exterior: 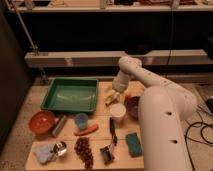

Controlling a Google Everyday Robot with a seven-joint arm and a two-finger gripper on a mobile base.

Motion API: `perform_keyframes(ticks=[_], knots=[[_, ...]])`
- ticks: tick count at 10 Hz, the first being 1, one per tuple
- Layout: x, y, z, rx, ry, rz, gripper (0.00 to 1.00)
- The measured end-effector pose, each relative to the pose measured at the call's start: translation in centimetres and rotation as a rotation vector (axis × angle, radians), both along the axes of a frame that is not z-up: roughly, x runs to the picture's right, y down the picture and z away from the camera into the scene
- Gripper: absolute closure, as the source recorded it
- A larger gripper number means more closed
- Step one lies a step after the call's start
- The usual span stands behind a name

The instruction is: Place banana in table surface

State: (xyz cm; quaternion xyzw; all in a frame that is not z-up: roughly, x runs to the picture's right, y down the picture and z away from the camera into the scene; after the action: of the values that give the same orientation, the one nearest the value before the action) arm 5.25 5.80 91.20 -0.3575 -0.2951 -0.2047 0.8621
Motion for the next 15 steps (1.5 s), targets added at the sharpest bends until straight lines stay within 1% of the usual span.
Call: perform_keyframes(ticks=[4, 6, 13, 14, 15], knots=[[0.1, 0.1, 0.6, -0.001, -0.003, 0.007, 0.2], [0.2, 0.2, 1.1, -0.007, -0.001, 0.012, 0.2], [-0.2, 0.2, 2.0, -0.027, -0.001, 0.01, 0.2], [-0.2, 0.3, 2.1, -0.03, -0.001, 0.01, 0.23], [-0.2, 0.5, 2.2, -0.036, -0.002, 0.011, 0.33]])
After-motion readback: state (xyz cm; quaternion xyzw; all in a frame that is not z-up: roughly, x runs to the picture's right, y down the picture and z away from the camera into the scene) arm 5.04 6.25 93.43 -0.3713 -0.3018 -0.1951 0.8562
